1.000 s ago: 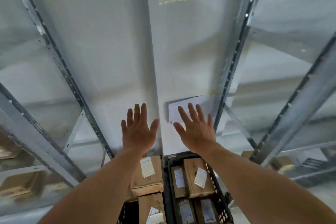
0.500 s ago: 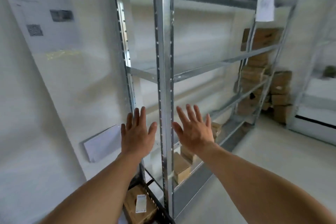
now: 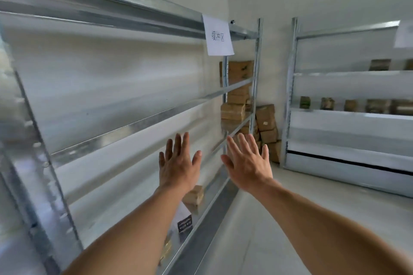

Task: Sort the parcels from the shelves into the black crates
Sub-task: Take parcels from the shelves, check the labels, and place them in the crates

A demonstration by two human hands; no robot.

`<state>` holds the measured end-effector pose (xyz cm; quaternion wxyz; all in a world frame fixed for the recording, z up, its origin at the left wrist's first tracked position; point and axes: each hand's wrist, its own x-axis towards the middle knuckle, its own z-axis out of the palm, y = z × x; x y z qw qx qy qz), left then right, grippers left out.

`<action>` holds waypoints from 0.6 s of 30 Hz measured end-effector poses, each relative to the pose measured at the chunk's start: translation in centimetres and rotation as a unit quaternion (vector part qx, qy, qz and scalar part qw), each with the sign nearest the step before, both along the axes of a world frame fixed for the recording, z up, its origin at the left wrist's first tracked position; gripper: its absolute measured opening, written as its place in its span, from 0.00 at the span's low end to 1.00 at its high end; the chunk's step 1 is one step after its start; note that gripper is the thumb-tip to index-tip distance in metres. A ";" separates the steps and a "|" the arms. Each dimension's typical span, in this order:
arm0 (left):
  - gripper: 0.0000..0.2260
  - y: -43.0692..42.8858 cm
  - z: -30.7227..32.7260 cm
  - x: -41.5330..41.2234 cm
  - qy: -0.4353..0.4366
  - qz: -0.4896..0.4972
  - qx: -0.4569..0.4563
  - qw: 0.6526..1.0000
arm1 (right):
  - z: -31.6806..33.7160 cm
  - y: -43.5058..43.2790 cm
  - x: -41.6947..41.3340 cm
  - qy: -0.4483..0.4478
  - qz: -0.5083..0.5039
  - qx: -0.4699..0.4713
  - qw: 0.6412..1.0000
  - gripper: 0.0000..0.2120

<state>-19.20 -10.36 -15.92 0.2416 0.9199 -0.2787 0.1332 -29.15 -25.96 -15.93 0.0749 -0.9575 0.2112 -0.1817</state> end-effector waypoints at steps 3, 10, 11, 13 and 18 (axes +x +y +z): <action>0.29 -7.3 0.7 2.0 0.002 -0.016 -0.007 1.000 | 1.4 -7.3 1.4 -0.007 -0.028 -0.011 1.000 0.31; 0.29 -19.2 0.4 8.1 0.024 -0.026 -0.009 0.999 | 1.2 -19.1 5.6 -0.007 -0.062 -0.001 0.998 0.31; 0.29 -20.6 0.2 9.2 0.028 -0.026 -0.007 0.999 | 0.9 -20.3 6.5 -0.004 -0.063 0.002 0.998 0.31; 0.29 -23.5 -0.2 11.7 0.037 -0.021 -0.009 0.999 | 0.2 -22.8 8.6 -0.001 -0.063 0.009 0.998 0.31; 0.29 -31.8 -0.5 19.4 -0.008 -0.043 0.011 0.999 | 0.3 -30.2 16.5 -0.003 -0.072 0.003 0.997 0.31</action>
